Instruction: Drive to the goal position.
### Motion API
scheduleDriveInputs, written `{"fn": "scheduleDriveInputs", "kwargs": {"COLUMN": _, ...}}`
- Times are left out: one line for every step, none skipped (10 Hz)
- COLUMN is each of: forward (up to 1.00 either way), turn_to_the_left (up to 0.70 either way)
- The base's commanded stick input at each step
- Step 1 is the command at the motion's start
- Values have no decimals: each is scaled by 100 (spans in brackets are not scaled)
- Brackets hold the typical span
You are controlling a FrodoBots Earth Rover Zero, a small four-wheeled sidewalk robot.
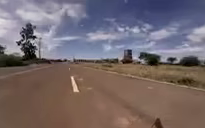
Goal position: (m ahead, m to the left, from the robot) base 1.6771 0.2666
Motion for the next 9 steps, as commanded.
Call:
{"fn": "scheduleDriveInputs", "kwargs": {"forward": 100, "turn_to_the_left": 0}}
{"fn": "scheduleDriveInputs", "kwargs": {"forward": 100, "turn_to_the_left": -9}}
{"fn": "scheduleDriveInputs", "kwargs": {"forward": 100, "turn_to_the_left": -21}}
{"fn": "scheduleDriveInputs", "kwargs": {"forward": 100, "turn_to_the_left": -34}}
{"fn": "scheduleDriveInputs", "kwargs": {"forward": 100, "turn_to_the_left": -33}}
{"fn": "scheduleDriveInputs", "kwargs": {"forward": 100, "turn_to_the_left": -22}}
{"fn": "scheduleDriveInputs", "kwargs": {"forward": 100, "turn_to_the_left": -10}}
{"fn": "scheduleDriveInputs", "kwargs": {"forward": 100, "turn_to_the_left": 0}}
{"fn": "scheduleDriveInputs", "kwargs": {"forward": 100, "turn_to_the_left": 0}}
